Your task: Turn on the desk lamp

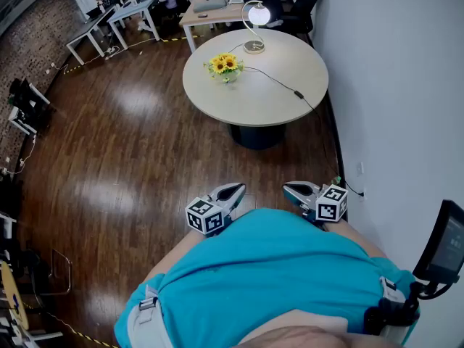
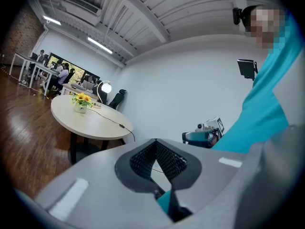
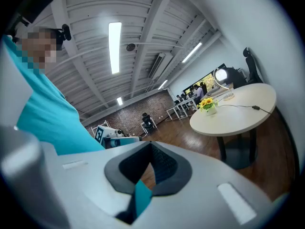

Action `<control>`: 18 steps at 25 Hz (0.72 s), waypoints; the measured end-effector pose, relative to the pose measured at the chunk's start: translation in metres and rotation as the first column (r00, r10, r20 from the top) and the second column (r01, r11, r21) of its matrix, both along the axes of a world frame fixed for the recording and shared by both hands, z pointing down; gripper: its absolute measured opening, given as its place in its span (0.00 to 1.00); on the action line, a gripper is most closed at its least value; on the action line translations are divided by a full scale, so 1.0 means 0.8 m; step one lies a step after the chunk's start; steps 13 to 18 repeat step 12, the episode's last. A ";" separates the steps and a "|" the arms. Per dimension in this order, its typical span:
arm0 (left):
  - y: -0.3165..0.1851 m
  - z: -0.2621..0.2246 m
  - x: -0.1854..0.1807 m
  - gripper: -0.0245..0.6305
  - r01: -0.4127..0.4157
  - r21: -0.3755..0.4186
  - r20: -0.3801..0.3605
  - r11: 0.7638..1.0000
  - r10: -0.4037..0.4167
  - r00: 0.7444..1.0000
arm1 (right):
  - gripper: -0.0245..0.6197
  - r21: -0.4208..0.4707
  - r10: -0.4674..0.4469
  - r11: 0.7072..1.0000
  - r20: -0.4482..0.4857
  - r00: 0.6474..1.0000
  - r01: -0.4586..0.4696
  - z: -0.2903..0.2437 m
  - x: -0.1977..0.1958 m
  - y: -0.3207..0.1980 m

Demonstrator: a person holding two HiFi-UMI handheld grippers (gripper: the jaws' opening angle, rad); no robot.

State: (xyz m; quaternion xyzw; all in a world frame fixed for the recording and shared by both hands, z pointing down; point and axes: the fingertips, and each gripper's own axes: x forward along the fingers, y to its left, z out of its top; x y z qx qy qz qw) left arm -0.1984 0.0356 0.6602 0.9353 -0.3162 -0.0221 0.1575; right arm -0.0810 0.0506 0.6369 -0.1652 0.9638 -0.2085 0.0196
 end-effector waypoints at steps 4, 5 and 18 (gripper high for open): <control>0.003 -0.003 -0.004 0.07 0.005 0.009 -0.010 1.000 -0.005 1.000 | 0.04 0.005 0.003 1.000 -0.003 1.000 -0.003 -0.005 -0.004 0.003; 0.005 -0.003 -0.006 0.07 0.007 0.010 -0.012 1.000 -0.007 1.000 | 0.04 0.007 0.004 1.000 -0.005 1.000 -0.004 -0.004 -0.005 0.006; 0.012 0.001 -0.016 0.07 0.005 0.005 -0.014 1.000 -0.005 1.000 | 0.04 0.018 -0.004 1.000 -0.019 1.000 0.004 0.003 -0.014 0.012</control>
